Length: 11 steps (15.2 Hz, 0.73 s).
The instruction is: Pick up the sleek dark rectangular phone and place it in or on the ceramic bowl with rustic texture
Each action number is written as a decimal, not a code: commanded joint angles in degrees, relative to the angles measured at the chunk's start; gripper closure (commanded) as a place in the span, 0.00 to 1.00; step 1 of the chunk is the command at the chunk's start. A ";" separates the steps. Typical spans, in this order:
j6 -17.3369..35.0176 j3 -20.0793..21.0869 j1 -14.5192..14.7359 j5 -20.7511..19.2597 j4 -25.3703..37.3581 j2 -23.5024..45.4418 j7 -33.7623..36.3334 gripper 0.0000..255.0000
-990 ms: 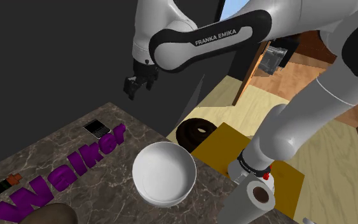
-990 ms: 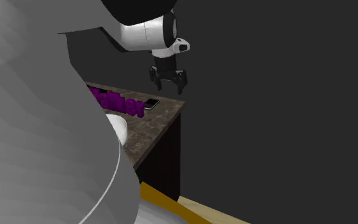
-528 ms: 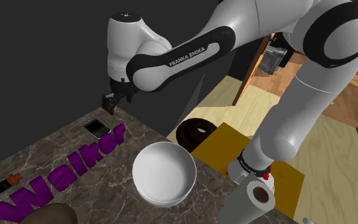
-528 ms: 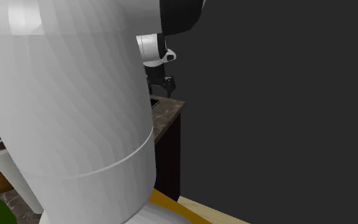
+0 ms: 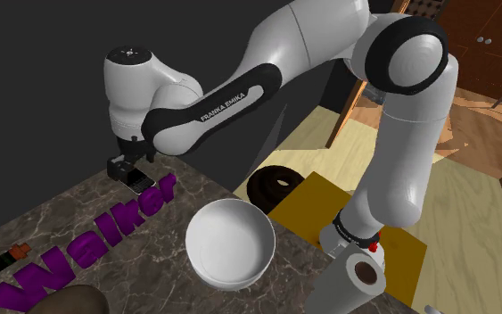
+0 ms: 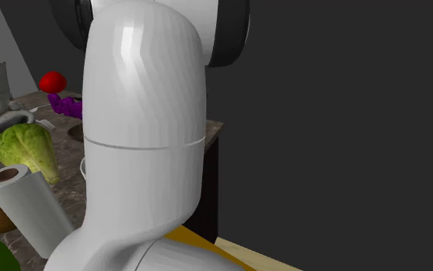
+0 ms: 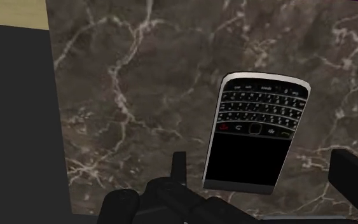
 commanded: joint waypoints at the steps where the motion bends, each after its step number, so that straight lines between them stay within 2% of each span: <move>1: 0.64 -0.19 0.66 -0.96 0.66 1.44 0.64 0.00; 7: 3.84 -1.47 1.50 -3.33 0.94 5.24 2.11 0.00; 11: 3.84 -1.48 1.51 -3.32 0.93 5.24 2.11 0.00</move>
